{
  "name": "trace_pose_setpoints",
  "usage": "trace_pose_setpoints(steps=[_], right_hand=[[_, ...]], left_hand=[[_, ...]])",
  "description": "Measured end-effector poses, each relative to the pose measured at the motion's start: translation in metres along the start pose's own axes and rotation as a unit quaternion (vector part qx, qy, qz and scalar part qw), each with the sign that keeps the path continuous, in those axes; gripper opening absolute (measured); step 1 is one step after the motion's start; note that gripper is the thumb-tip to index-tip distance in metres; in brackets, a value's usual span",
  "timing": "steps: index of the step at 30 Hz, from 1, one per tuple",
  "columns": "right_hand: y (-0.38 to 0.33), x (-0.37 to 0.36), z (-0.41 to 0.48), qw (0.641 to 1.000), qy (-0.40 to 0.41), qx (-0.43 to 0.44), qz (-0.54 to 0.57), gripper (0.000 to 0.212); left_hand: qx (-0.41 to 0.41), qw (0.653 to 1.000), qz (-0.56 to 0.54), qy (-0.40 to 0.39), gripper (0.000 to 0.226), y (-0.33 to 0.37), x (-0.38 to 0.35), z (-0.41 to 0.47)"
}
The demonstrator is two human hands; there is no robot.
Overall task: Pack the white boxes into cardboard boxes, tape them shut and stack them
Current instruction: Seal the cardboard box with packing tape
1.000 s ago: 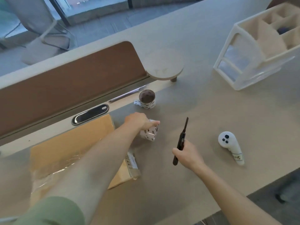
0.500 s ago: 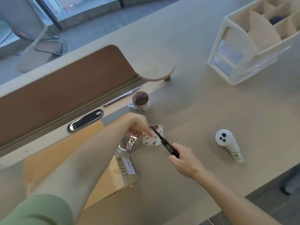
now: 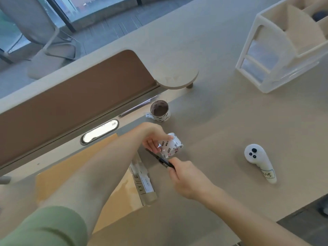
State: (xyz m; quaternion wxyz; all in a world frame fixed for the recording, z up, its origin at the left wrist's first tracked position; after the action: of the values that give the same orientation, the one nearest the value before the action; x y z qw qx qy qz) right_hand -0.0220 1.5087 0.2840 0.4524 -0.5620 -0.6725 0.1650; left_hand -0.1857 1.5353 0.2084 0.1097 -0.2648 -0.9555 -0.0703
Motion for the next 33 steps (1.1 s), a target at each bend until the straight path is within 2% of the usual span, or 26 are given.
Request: trace_pose_setpoints(steps=[2,10,25,31,33], right_hand=[[-0.009,-0.001,0.005,1.000,0.005,-0.008,-0.024,0.011],[-0.047,-0.011,0.028,0.994,0.024,0.001,-0.107,0.058],[-0.062,-0.020,0.045,0.987,-0.002,-0.014,-0.161,0.036],[-0.032,-0.041,0.011,0.982,-0.070,-0.047,-0.170,0.017],[-0.015,-0.041,0.005,0.981,-0.073,-0.063,-0.169,0.024]], left_hand=[[0.004,1.000,0.002,-0.003,0.060,0.000,0.000,0.002],[0.014,0.999,0.051,-0.003,0.063,0.004,0.003,0.005],[-0.021,0.998,0.048,0.041,0.060,0.006,0.007,0.010],[-0.047,0.992,0.078,0.092,0.057,0.023,0.011,0.004],[-0.046,0.991,0.077,0.101,0.056,0.022,0.016,-0.003]])
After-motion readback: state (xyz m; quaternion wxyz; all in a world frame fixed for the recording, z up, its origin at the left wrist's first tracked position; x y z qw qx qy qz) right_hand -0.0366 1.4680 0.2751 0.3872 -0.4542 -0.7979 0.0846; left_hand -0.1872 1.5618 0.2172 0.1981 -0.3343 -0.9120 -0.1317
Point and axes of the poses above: each hand's wrist, its own z-axis towards the middle knuckle, its own x-axis out of the back of the hand, y = z × x, the point moved 10 cm from there along z, towards the middle knuckle, and after that the axes turned 7 degrees about -y, right-handed, at the moved point
